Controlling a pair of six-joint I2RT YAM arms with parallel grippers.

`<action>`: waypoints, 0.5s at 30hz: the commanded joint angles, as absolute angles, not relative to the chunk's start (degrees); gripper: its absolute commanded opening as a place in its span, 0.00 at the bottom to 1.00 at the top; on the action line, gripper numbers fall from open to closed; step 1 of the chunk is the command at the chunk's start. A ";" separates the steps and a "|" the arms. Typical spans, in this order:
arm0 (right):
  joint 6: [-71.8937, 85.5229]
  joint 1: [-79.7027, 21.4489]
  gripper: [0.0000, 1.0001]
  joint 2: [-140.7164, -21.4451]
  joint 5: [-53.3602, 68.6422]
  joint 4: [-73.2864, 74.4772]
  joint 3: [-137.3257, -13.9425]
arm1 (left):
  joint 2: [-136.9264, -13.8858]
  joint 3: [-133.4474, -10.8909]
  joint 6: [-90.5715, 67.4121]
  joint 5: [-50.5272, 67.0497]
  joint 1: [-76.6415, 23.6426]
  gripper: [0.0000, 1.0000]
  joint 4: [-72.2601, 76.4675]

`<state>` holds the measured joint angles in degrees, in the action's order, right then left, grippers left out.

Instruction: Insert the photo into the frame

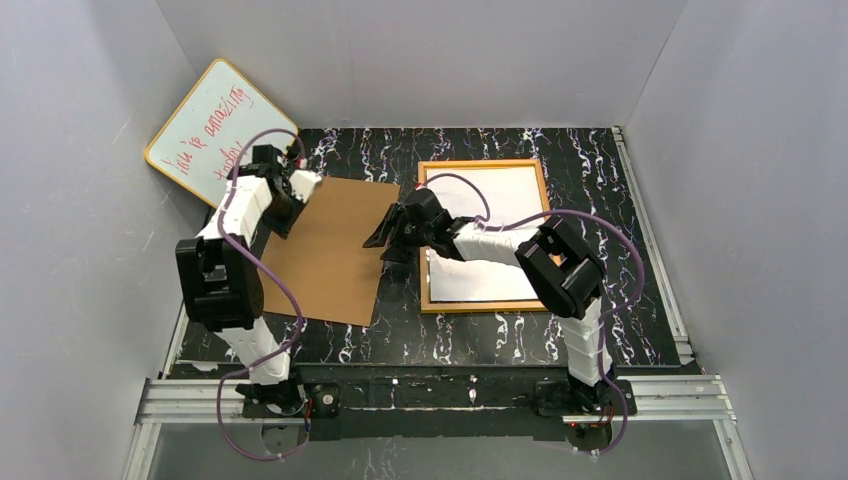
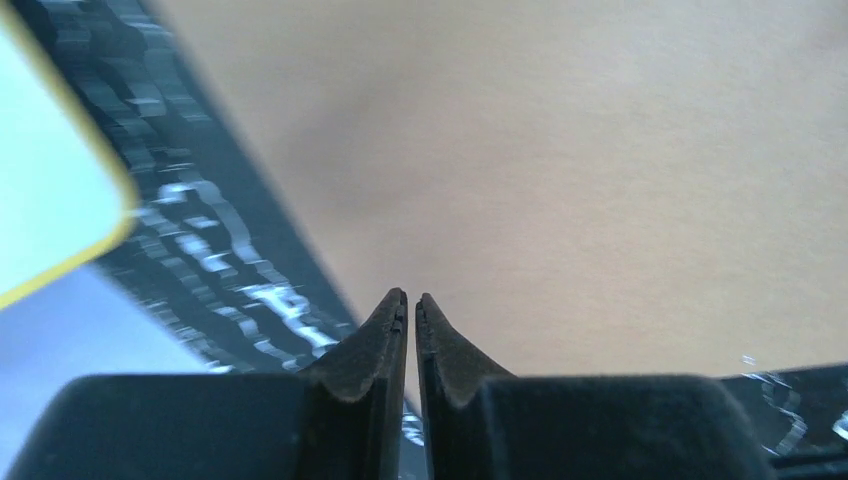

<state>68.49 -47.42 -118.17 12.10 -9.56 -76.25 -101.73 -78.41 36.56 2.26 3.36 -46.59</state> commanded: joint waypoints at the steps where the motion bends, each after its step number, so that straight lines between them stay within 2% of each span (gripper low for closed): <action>1: 65.93 -47.56 0.67 -114.95 7.52 -4.02 -78.27 | -96.00 -79.19 41.53 -5.05 6.89 0.08 -43.27; 10: 64.07 -48.25 0.67 -115.26 2.79 -0.09 -79.28 | -95.34 -59.42 51.36 -17.24 10.46 0.04 -14.10; 15: 64.11 -48.38 0.69 -116.90 2.90 -0.09 -79.81 | -98.00 -57.22 50.34 -16.42 10.50 0.04 -12.42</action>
